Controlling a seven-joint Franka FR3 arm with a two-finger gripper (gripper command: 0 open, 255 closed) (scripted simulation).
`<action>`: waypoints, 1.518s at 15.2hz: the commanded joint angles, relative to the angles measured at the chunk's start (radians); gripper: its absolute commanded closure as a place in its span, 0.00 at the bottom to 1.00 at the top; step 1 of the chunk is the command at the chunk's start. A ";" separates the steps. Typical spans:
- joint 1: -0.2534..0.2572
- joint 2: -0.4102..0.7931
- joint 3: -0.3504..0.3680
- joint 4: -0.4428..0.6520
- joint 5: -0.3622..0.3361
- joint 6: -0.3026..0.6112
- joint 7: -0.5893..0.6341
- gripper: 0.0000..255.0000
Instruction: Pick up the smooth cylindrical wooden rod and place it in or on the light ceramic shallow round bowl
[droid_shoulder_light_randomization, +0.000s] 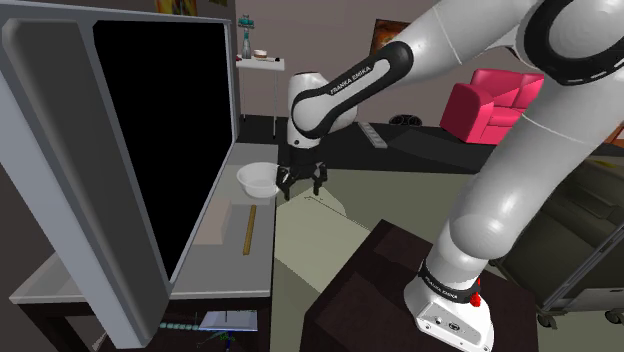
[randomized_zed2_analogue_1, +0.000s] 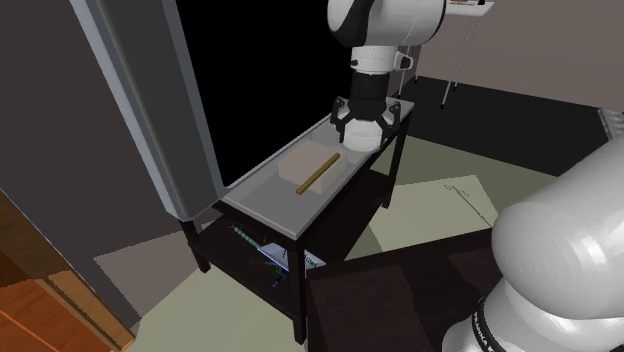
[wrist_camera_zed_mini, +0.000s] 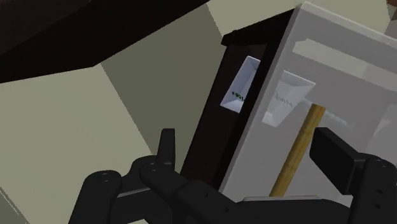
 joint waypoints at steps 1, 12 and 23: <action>0.001 0.082 0.007 0.028 0.009 0.068 0.034 0.00; 0.022 0.508 0.006 0.280 0.032 0.317 0.200 0.00; 0.046 0.788 -0.010 0.492 0.049 0.427 0.272 0.00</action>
